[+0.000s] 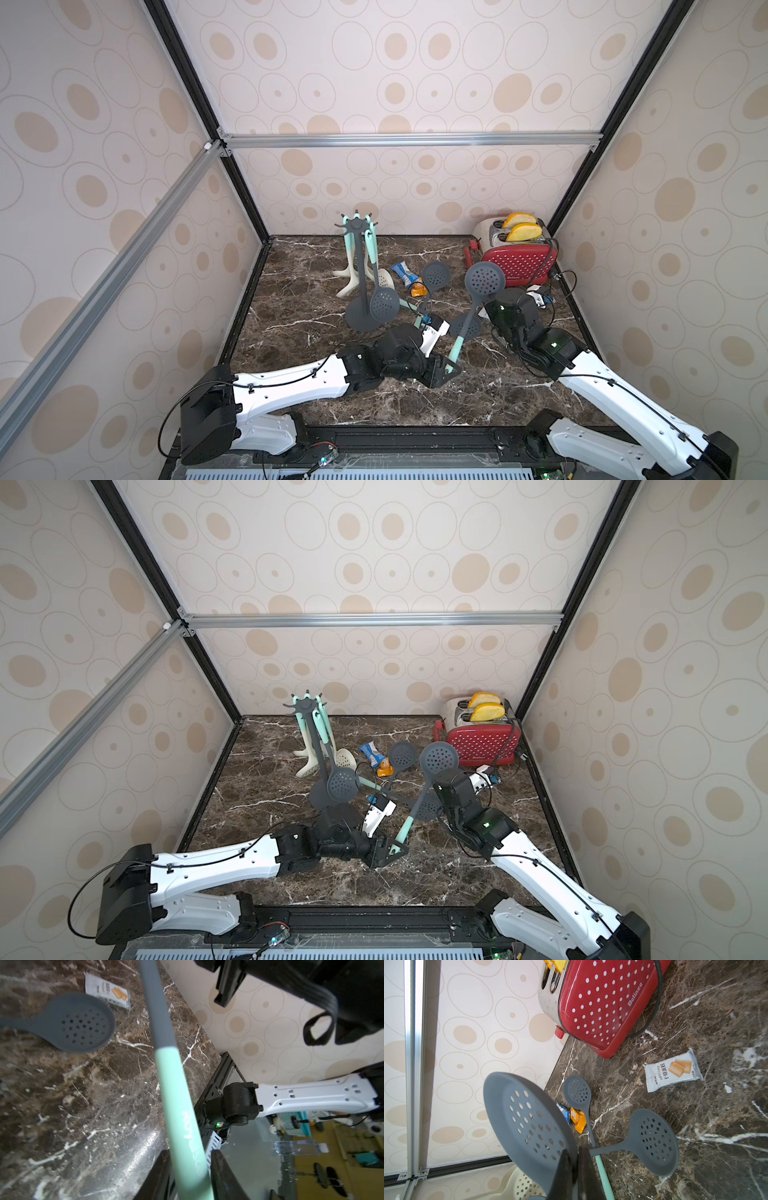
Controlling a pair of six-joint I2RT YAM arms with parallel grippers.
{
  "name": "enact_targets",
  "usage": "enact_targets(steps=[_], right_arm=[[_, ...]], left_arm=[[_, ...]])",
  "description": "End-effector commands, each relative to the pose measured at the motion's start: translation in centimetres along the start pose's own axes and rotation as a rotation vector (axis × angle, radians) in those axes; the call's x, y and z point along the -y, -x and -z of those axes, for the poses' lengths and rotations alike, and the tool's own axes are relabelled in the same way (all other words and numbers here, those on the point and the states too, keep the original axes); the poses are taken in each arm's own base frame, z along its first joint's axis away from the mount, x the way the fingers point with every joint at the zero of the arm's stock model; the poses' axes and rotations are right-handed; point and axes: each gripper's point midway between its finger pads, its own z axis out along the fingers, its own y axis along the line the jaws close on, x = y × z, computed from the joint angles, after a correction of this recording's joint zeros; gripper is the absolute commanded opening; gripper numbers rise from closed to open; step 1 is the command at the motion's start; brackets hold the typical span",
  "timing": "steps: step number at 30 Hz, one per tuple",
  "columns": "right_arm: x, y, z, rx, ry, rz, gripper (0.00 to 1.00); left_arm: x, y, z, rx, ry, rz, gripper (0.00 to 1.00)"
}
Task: Hang the skimmer on the kitchen utensil rack
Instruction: Pick up the skimmer from the center of the board.
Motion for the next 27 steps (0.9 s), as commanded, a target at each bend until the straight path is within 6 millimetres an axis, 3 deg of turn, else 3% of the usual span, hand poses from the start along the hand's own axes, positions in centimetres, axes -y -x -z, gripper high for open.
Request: enact_targets(steps=[1,4,7,11,13,15,17,24,27], right_arm=[[-1.3,0.5,0.5,0.002,0.045,-0.045,0.00],[-1.0,0.5,0.6,0.000,0.044,-0.047,0.00],[-0.6,1.0,1.2,0.014,0.050,-0.008,0.00],[0.4,1.9,2.4,0.035,0.046,0.154,0.00],[0.7,1.7,2.9,0.018,0.060,0.283,0.11],[1.3,1.3,3.5,-0.008,0.076,0.433,0.33],[1.9,1.0,4.1,-0.025,0.102,0.565,0.48],[-0.1,-1.4,8.5,-0.080,0.437,1.130,0.64],[-1.2,-2.9,9.8,-0.103,0.571,1.303,0.56]], left_arm=[[1.8,1.7,0.4,0.044,-0.031,-0.042,0.20],[1.5,1.6,0.5,0.041,-0.009,-0.048,0.01],[0.3,1.7,1.4,0.043,0.063,-0.064,0.00],[-2.6,2.5,4.1,0.044,0.173,-0.052,0.00],[-4.3,2.9,6.1,0.033,0.227,-0.045,0.00],[-5.2,3.2,8.5,0.014,0.294,-0.090,0.00],[-5.8,3.1,10.5,-0.034,0.350,-0.136,0.00],[-6.8,0.5,15.5,-0.270,0.457,-0.256,0.00],[-6.4,-0.1,17.0,-0.338,0.469,-0.310,0.00]])
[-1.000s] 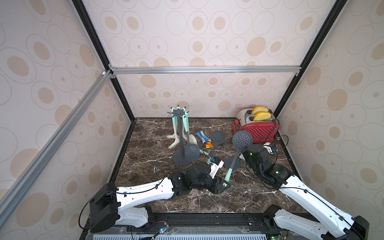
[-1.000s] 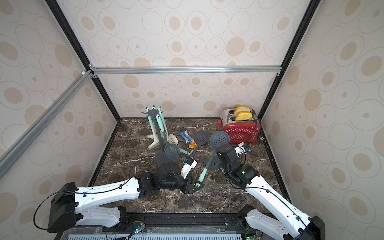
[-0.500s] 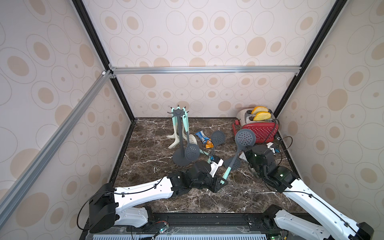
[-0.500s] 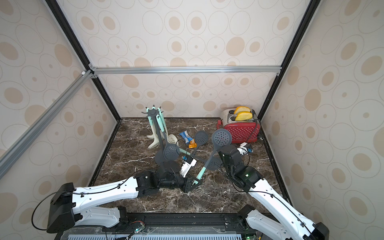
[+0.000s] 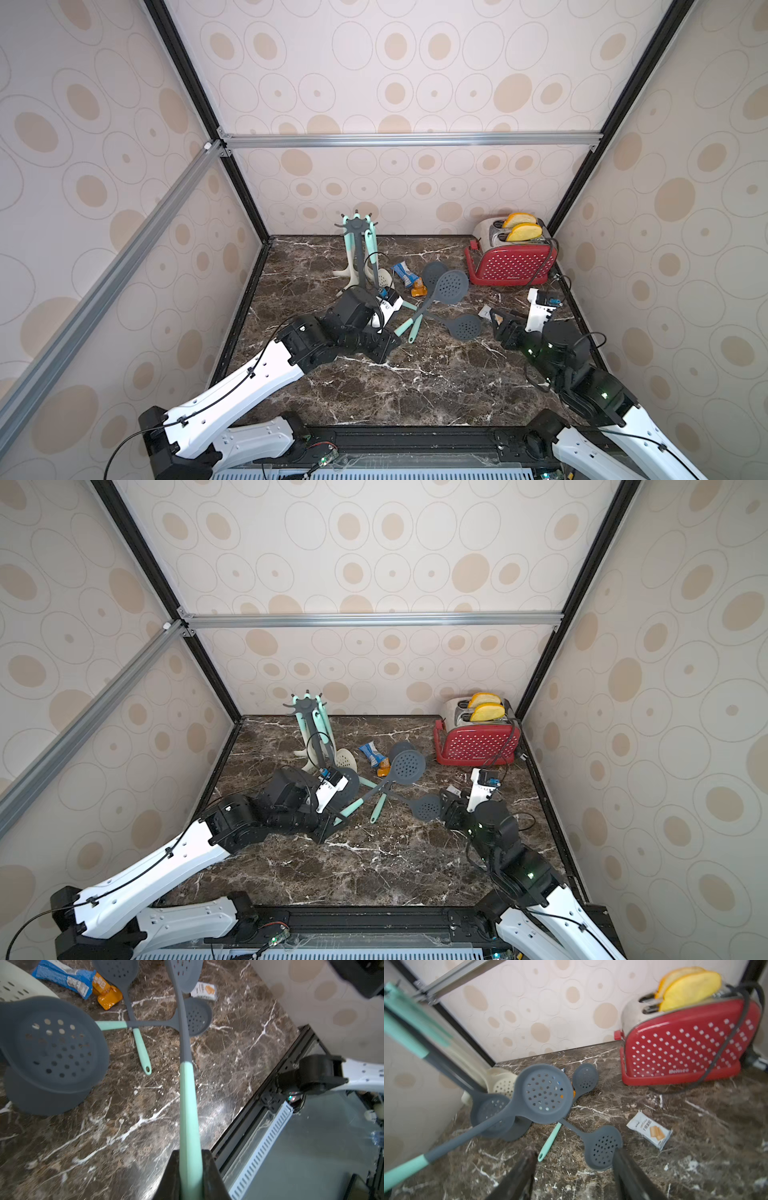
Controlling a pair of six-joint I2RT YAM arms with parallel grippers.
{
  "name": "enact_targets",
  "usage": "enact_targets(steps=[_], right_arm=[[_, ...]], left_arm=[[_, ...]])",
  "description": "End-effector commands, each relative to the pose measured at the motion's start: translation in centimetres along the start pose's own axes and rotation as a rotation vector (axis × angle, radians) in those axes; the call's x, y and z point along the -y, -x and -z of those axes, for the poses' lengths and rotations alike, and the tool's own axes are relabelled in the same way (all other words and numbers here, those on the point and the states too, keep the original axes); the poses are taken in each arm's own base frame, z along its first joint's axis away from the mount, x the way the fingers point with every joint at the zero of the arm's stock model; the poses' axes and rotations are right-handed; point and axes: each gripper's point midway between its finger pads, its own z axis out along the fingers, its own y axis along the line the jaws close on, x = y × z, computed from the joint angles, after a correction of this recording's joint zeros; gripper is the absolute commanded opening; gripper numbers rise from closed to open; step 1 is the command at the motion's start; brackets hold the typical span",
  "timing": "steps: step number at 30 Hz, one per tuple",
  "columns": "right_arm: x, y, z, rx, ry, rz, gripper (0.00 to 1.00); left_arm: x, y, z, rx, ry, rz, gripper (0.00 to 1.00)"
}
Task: Hang the skimmer on the kitchen utensil rack
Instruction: Pick up the skimmer from the center of the board.
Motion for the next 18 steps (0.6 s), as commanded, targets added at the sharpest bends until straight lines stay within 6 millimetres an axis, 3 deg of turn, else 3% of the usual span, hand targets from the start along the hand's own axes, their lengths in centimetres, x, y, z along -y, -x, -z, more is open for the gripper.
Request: enact_targets(steps=[1,6,9,12,16,17,18], right_arm=[[-4.1,-0.5,0.5,-0.013,0.241,0.390,0.50],[-10.5,-2.1,1.3,-0.005,0.655,0.754,0.33],[-13.1,-1.8,1.3,0.082,0.804,0.868,0.29],[-15.1,-2.1,1.0,0.189,0.877,0.985,0.30],[-17.1,-4.3,-0.3,0.183,0.927,1.121,0.35],[-17.5,-4.8,-0.7,0.173,0.936,1.140,0.42],[-17.7,-5.2,-1.2,0.163,0.936,1.148,0.44]], left_arm=[[-0.4,-2.7,2.4,-0.134,0.025,-0.143,0.00],[-0.1,-2.7,3.8,-0.151,0.016,-0.198,0.00],[0.2,-2.5,3.9,-0.151,0.005,-0.201,0.00],[0.4,-2.3,4.2,-0.141,-0.004,-0.203,0.00],[0.8,-1.9,4.9,-0.118,-0.016,-0.206,0.00],[0.9,-1.7,5.1,-0.110,-0.021,-0.205,0.00],[1.0,-1.7,5.1,-0.107,-0.026,-0.205,0.00]])
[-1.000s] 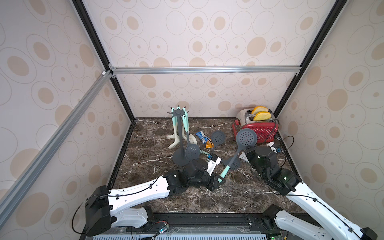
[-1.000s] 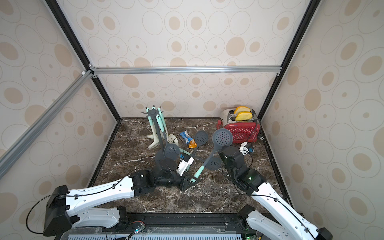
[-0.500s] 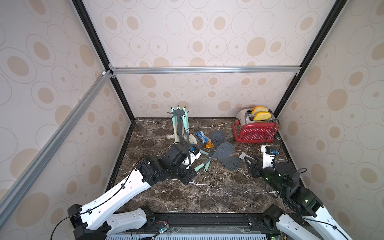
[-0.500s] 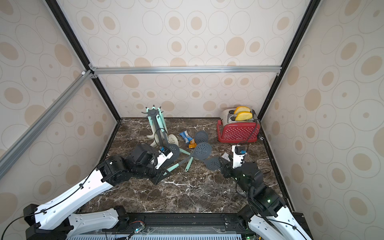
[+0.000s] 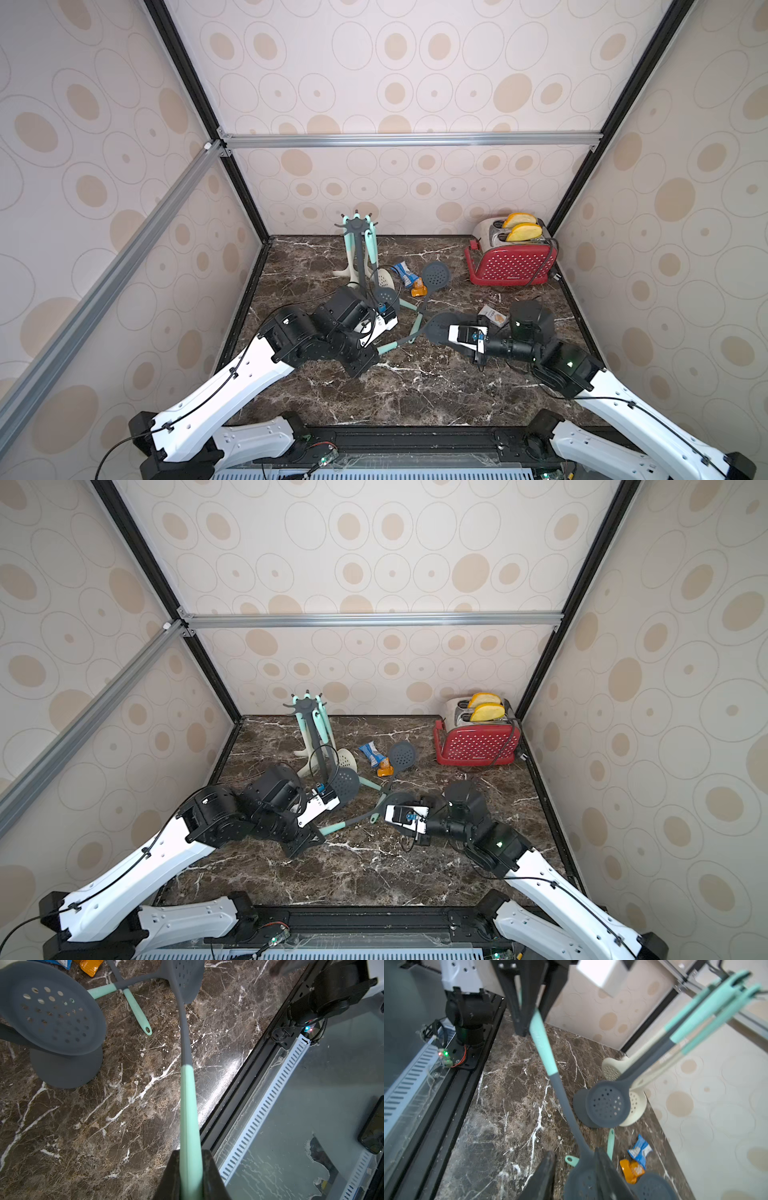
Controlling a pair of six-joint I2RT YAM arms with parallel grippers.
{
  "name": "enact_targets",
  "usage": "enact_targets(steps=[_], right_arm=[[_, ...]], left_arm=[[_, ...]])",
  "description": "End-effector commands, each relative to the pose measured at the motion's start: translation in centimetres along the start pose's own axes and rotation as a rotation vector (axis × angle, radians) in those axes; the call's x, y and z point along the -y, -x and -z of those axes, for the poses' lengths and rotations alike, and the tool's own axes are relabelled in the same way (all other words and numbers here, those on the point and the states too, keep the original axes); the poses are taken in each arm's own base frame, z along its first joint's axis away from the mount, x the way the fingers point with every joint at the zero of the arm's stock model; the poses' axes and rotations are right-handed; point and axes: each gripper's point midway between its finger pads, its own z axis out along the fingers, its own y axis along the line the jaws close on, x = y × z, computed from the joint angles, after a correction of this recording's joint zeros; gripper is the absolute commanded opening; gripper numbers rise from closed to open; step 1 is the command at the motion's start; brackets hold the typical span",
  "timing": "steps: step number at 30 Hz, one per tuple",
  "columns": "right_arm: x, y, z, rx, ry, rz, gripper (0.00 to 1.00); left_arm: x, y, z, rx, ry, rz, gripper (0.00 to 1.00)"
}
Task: Hang the skimmer on the kitchen utensil rack
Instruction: Pick up the skimmer from the center of the board.
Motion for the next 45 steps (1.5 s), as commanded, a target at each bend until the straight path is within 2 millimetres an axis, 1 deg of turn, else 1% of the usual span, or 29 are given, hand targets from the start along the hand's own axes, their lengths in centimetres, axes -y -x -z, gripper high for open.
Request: enact_targets(steps=[1,4,7,10,12,14,18,23,25,27,30,31,32,33,34,35,37,38,39,42,44,45], right_arm=[[0.1,0.5,-1.7,0.024,0.013,0.146,0.44],[0.7,-0.2,-3.0,0.004,-0.007,0.146,0.45],[2.2,-0.9,-4.0,-0.028,-0.078,0.155,0.46],[3.1,-1.8,-4.8,-0.055,-0.118,0.167,0.46],[2.9,-2.1,-5.4,-0.060,-0.103,0.167,0.46],[2.3,-2.5,-5.9,-0.060,-0.071,0.157,0.46],[1.3,-2.9,-6.4,-0.055,-0.034,0.137,0.42],[0.9,-2.3,-6.3,-0.039,-0.015,0.101,0.30],[0.8,-2.0,-6.1,-0.031,-0.009,0.072,0.27],[0.5,-2.1,-6.0,-0.024,-0.008,0.045,0.21],[0.2,-2.1,-5.9,-0.012,-0.002,0.013,0.03],[0.2,-1.9,-5.9,-0.005,0.000,-0.002,0.00],[0.3,-1.6,-5.8,0.004,-0.001,-0.014,0.00],[0.3,-1.4,-5.7,0.012,-0.002,-0.028,0.00],[0.5,-1.1,-5.6,0.020,-0.009,-0.044,0.00],[0.8,-0.8,-5.5,0.026,-0.022,-0.066,0.00],[1.8,-0.5,-5.1,0.022,-0.070,-0.139,0.00],[2.6,-0.4,-4.9,0.017,-0.107,-0.206,0.00],[3.3,-0.3,-4.7,0.008,-0.144,-0.269,0.00],[5.3,-0.6,-3.9,-0.041,-0.252,-0.487,0.00],[5.9,-0.2,-3.7,-0.042,-0.311,-0.557,0.00],[6.2,0.1,-3.7,-0.037,-0.360,-0.576,0.00]], left_arm=[[0.6,1.1,1.8,0.061,-0.023,-0.027,0.00],[0.8,1.0,1.9,0.063,-0.028,-0.027,0.00],[0.9,1.1,2.0,0.067,-0.036,-0.029,0.00],[1.0,1.0,1.9,0.063,-0.044,-0.028,0.00],[1.1,1.1,2.1,0.068,-0.047,-0.030,0.00],[1.1,1.1,2.2,0.071,-0.043,-0.031,0.00],[1.0,1.1,2.4,0.080,-0.035,-0.033,0.00],[0.5,1.3,2.8,0.104,-0.007,-0.027,0.00],[0.2,1.7,3.2,0.137,0.016,-0.018,0.00],[0.1,2.3,3.8,0.184,0.028,-0.011,0.00],[-0.1,3.0,4.5,0.250,0.041,0.009,0.00],[-0.2,3.2,4.7,0.269,0.047,0.016,0.00],[-0.3,3.5,4.9,0.288,0.055,0.026,0.00],[-0.4,3.8,5.3,0.314,0.063,0.033,0.02],[-0.6,4.1,5.7,0.342,0.073,0.044,0.21],[-0.8,4.5,6.3,0.377,0.083,0.060,0.43],[-1.1,5.3,7.5,0.468,0.099,0.096,0.81],[-1.3,5.6,8.2,0.520,0.105,0.119,0.92],[-1.5,5.9,8.9,0.572,0.115,0.143,0.98],[-2.4,6.2,10.8,0.734,0.133,0.239,0.99],[-2.8,6.2,11.7,0.819,0.127,0.292,0.99],[-2.8,6.6,12.3,0.872,0.114,0.308,0.99]])
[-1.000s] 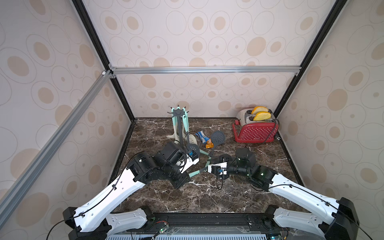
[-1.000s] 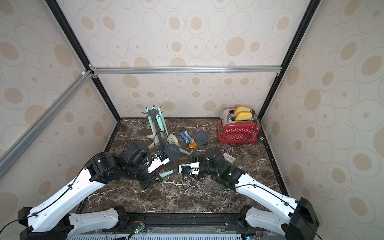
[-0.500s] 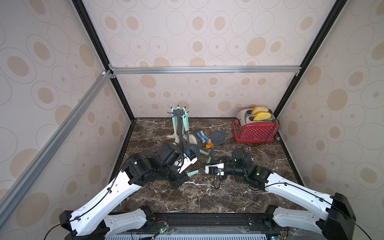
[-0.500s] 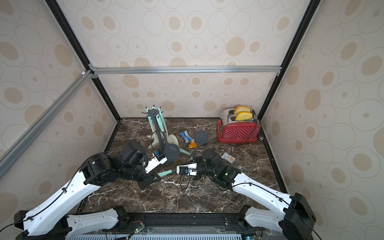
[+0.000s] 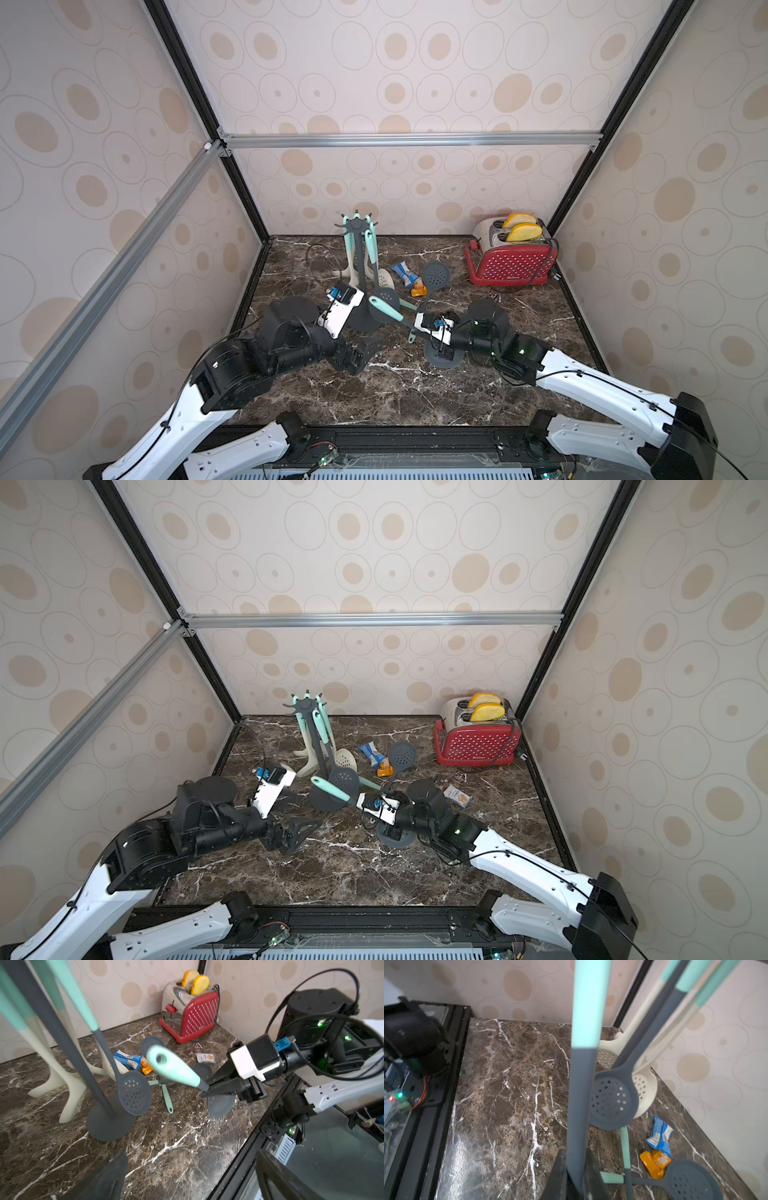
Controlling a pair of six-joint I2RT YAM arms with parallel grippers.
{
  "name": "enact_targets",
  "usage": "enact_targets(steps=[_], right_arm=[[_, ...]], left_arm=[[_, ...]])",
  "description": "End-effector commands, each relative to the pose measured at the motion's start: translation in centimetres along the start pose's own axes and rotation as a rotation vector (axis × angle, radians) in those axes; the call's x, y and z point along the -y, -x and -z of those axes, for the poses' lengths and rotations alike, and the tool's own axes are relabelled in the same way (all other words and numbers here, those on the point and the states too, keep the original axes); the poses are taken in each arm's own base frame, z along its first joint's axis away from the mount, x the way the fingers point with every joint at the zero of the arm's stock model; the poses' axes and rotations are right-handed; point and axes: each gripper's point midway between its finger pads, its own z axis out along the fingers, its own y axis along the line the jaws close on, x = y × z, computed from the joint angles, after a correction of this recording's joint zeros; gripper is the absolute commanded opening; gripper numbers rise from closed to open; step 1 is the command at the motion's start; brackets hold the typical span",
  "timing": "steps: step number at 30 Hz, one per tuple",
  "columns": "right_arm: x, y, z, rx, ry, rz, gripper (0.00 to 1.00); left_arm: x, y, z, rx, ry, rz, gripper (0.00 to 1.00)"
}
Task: Hang the skimmer on the kitchen utensil rack
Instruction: Pick up the skimmer from the center of the board.
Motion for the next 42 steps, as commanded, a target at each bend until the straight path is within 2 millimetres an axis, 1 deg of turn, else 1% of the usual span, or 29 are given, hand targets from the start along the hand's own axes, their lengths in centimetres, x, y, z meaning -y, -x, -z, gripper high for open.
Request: enact_targets(steps=[1,3,6,8,10,13,17,21,23,27,29,31,33,35,38,42], right_arm=[[1.7,3.0,0.8,0.062,-0.174,-0.212,0.00],[1.8,3.8,0.7,0.078,-0.235,-0.287,0.00],[1.1,5.1,0.1,0.092,-0.239,-0.423,0.00],[0.3,6.3,-0.3,0.117,-0.218,-0.468,0.00],[-0.3,7.1,-0.5,0.142,-0.212,-0.507,0.00],[-0.9,7.9,-0.6,0.159,-0.206,-0.558,0.00],[-1.6,8.5,-0.9,0.164,-0.183,-0.561,0.00],[-2.4,8.8,-1.0,0.165,-0.149,-0.558,0.00],[-2.7,9.0,-1.0,0.168,-0.128,-0.554,0.00],[-3.9,9.6,-1.6,0.173,-0.061,-0.540,0.00],[-4.2,9.9,-1.7,0.183,-0.041,-0.535,0.00],[-4.4,10.3,-1.7,0.186,-0.027,-0.531,0.00],[-4.4,10.5,-1.6,0.189,-0.025,-0.533,0.00],[-4.1,10.6,-1.5,0.193,-0.039,-0.543,0.00],[-3.2,10.2,-1.4,0.180,-0.094,-0.583,0.00],[-3.0,10.0,-1.9,0.139,-0.114,-0.607,0.00]], left_arm=[[-0.4,4.2,1.0,0.239,0.006,0.144,0.99],[0.4,4.8,0.9,0.279,-0.046,0.159,0.99],[1.9,5.8,0.3,0.309,-0.131,0.165,0.99],[1.8,6.3,0.1,0.323,-0.123,0.176,0.99],[1.2,6.5,-0.1,0.336,-0.090,0.185,0.99],[0.7,6.6,-0.8,0.342,-0.067,0.207,0.99],[0.8,6.5,-3.0,0.293,-0.115,0.267,0.98],[0.0,6.7,-4.8,0.257,-0.186,0.353,0.92],[-0.1,6.8,-5.4,0.243,-0.219,0.366,0.88],[0.7,7.4,-6.1,0.224,-0.278,0.354,0.81],[0.7,7.4,-6.5,0.216,-0.280,0.351,0.76],[0.4,7.1,-6.8,0.206,-0.269,0.352,0.71],[0.1,6.8,-7.0,0.197,-0.247,0.347,0.62],[-0.4,6.4,-7.1,0.181,-0.213,0.328,0.55],[-1.4,5.7,-6.8,0.168,-0.139,0.288,0.47],[-2.5,5.3,-6.4,0.161,-0.060,0.216,0.45]])
